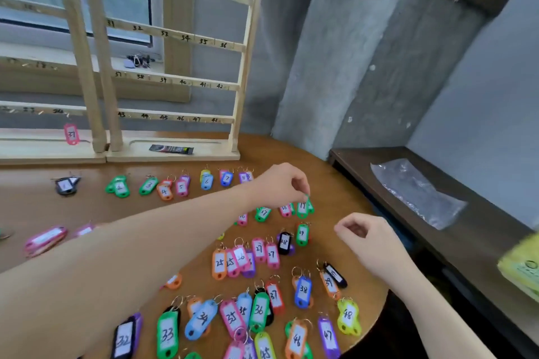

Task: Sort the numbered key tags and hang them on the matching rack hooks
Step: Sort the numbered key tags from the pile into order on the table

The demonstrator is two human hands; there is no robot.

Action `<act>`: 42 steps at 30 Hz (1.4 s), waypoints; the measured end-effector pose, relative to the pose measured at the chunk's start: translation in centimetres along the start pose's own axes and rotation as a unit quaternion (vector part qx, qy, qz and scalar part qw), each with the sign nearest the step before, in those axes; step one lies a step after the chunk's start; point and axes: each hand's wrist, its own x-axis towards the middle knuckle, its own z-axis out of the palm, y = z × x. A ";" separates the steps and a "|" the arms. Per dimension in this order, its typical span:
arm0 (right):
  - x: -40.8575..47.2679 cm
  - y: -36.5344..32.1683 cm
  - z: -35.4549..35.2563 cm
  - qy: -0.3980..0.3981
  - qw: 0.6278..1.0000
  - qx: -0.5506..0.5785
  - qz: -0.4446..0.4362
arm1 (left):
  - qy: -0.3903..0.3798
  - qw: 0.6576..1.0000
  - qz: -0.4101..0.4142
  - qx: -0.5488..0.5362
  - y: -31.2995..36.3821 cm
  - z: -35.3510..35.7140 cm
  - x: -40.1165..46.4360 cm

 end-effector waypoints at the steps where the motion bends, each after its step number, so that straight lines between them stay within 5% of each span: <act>1: 0.0 0.5 -0.3 0.001 1.000 0.005 0.004 | 0.001 1.000 0.001 -0.001 0.1 0.6 1.0; 16: 1.8 2.6 -1.2 0.001 1.000 0.009 0.029 | 0.016 0.985 0.066 0.160 -2.5 4.9 7.8; 25: 4.1 -1.4 1.0 -0.018 0.999 0.035 0.016 | 0.082 0.973 0.093 0.193 -3.9 -1.6 4.2; 34: 3.7 -14.6 11.7 -0.126 0.982 0.122 -0.072 | 0.157 0.959 -0.025 0.234 -11.7 -15.3 -15.3; 42: -1.3 -28.5 23.2 -0.258 0.928 0.099 -0.251 | 0.366 0.899 -0.207 0.124 -18.3 -20.4 -41.8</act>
